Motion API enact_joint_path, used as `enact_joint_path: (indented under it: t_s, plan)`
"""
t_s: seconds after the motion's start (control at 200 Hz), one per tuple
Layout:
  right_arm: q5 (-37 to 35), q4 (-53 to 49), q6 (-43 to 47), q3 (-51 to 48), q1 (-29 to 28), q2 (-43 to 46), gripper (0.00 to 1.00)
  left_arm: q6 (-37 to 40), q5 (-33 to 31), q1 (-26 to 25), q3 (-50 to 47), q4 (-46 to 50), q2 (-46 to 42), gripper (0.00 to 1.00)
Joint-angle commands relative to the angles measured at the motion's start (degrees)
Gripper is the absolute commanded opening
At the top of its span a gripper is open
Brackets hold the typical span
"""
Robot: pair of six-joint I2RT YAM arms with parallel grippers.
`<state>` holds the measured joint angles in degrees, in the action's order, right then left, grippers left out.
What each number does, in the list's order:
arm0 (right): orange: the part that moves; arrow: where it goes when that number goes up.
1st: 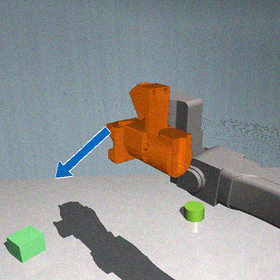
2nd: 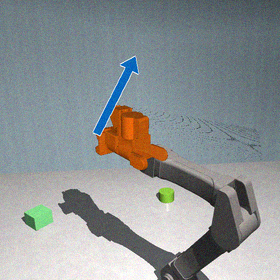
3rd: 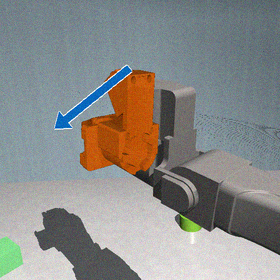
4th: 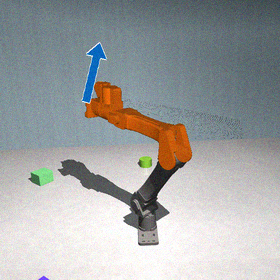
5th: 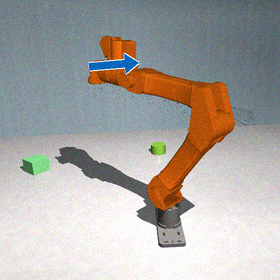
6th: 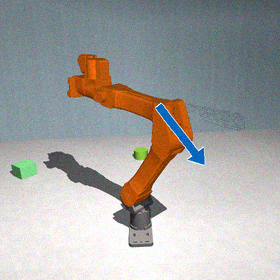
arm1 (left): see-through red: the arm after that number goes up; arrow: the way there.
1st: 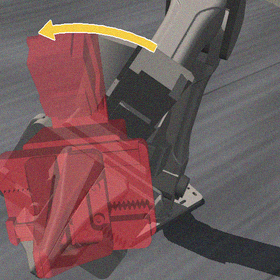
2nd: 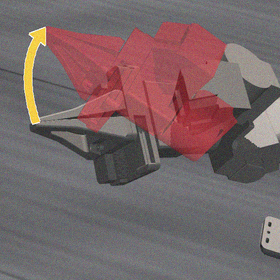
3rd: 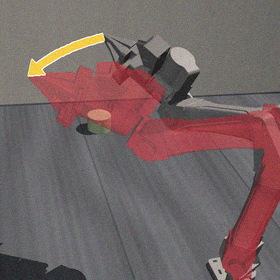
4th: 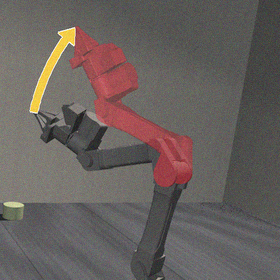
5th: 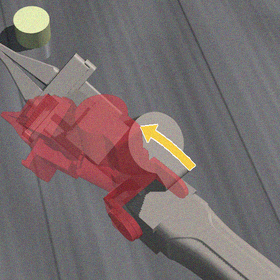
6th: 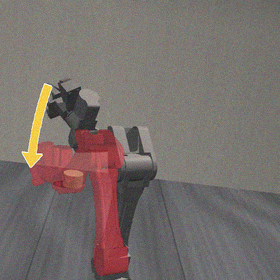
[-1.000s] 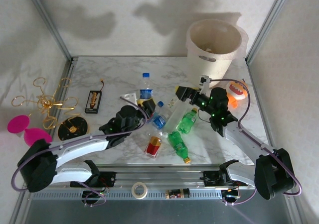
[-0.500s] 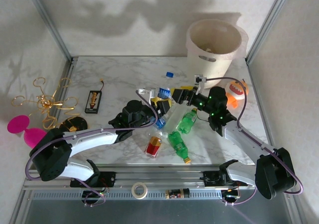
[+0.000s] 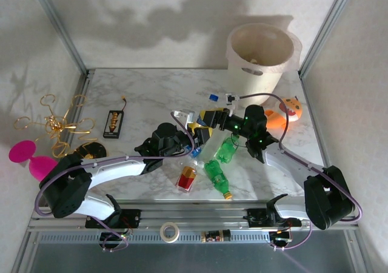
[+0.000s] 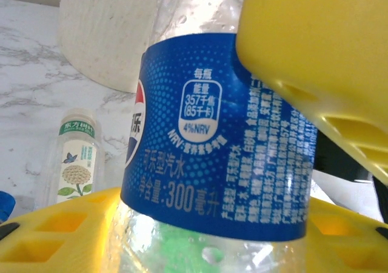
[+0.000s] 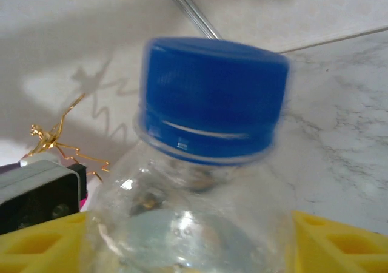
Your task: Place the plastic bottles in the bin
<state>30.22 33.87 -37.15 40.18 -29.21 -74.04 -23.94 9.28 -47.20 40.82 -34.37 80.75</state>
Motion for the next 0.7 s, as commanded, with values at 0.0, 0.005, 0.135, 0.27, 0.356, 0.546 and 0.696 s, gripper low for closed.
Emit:
enact_joint_path:
  t_s: [0.0,0.005,0.135,0.27,0.356,0.546,0.696]
  plan:
    - [0.8,1.8,-1.0,1.7,-0.3,-0.6,0.63,0.8,1.2,-0.5,1.4,-1.0,-0.2,0.00]
    - [0.8,1.8,-1.1,1.7,-0.4,-0.6,0.62,0.8,1.2,-0.5,1.4,-1.0,-0.2,0.00]
    - [0.7,2.0,-1.6,1.2,-0.3,-0.4,0.53,0.4,0.8,-0.6,0.7,-1.3,-0.7,0.13]
    - [-1.6,2.1,-1.6,0.6,-0.4,0.4,0.52,-0.6,-0.8,-0.6,0.2,-1.2,-1.3,0.56]
    - [-3.7,0.0,-0.8,1.1,-0.4,0.8,0.51,-1.4,-3.2,-0.5,0.0,-0.4,-2.2,0.78]
    - [-9.8,-9.1,3.9,4.9,0.3,1.7,0.51,-3.8,-11.5,0.4,-3.4,0.0,-6.3,0.96]
    - [-15.2,-16.2,7.4,8.4,2.3,2.8,0.51,-7.1,-18.0,2.2,-6.7,1.0,-10.0,1.00]
